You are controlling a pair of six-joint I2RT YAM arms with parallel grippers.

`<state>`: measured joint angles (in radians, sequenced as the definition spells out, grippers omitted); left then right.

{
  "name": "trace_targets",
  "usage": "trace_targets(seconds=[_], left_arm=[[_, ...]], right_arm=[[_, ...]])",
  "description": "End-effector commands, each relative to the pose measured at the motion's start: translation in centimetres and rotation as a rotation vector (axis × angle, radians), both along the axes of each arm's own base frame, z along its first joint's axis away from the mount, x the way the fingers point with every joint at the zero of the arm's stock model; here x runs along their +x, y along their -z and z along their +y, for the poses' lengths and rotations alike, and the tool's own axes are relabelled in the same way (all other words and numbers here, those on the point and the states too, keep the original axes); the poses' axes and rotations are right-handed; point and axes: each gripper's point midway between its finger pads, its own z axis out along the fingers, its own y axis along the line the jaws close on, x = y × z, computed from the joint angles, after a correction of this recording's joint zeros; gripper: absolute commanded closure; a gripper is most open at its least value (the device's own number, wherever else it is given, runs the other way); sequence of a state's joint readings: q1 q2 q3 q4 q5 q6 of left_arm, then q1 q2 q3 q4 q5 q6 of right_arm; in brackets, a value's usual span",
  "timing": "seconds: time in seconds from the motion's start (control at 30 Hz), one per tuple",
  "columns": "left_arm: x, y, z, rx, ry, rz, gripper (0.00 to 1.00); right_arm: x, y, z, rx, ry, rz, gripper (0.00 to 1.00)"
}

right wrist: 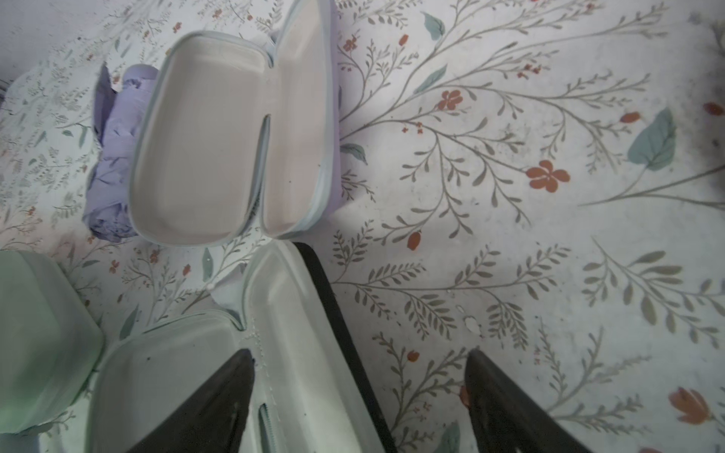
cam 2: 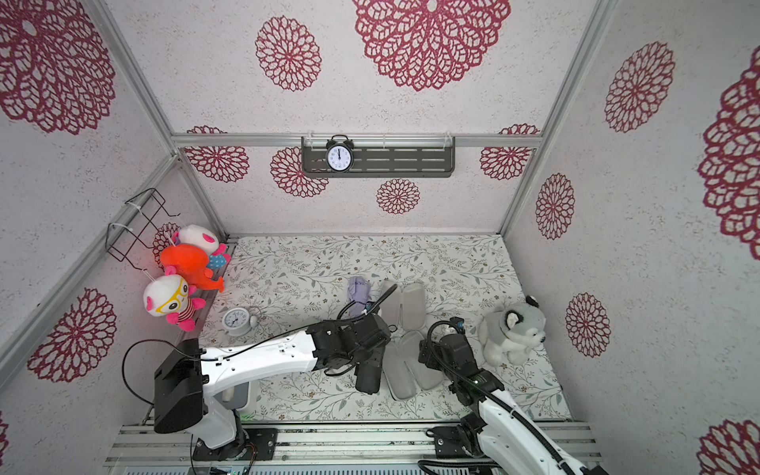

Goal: Put umbrellas into zippered umbrella sleeves
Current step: Pick up the umbrella from the center of the board, then place the umbrella in the umbrella sleeve.

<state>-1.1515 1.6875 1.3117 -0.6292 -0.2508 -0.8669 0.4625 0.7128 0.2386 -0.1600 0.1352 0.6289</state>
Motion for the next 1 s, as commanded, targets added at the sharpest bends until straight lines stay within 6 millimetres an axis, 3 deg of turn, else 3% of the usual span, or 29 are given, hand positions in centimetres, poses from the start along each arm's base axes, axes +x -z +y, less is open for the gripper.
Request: trace_targets(seconds=[0.0,0.07,0.23,0.33,0.37,0.47,0.63,0.77,0.97], left_arm=[[0.4,-1.4,-3.4,-0.076,0.031,-0.007,0.57],[0.5,-0.5,-5.1,-0.079,0.038,0.025,0.57],[0.4,2.4,-6.1,-0.030,-0.014,0.090,0.58],[0.0,3.6,-6.2,-0.017,-0.047,0.109,0.57],[-0.1,5.7,-6.4,0.003,-0.058,0.138,0.57],[-0.5,7.4,-7.0,0.006,-0.066,0.176,0.55],[0.2,7.8,-6.2,-0.007,-0.115,0.153,0.56],[0.0,9.6,-5.2,0.032,-0.126,0.185,0.58],[0.6,9.8,-3.2,0.077,-0.154,0.169,0.59]], right_arm=[[0.4,-0.9,0.1,0.036,0.002,-0.067,0.16],[0.3,-1.7,0.5,0.072,-0.016,-0.090,0.16],[-0.4,-2.7,0.8,0.126,-0.036,-0.141,0.16],[-0.6,-2.3,0.4,0.110,-0.020,-0.136,0.16],[-0.6,-2.1,0.4,0.113,-0.022,-0.130,0.17],[-0.7,-1.5,0.4,0.106,-0.019,-0.108,0.18],[-0.9,-0.3,0.0,0.099,0.007,-0.079,0.27],[-1.4,-0.6,2.2,0.209,-0.089,-0.095,0.34],[-2.1,-0.6,3.6,0.272,-0.143,-0.066,0.50]])
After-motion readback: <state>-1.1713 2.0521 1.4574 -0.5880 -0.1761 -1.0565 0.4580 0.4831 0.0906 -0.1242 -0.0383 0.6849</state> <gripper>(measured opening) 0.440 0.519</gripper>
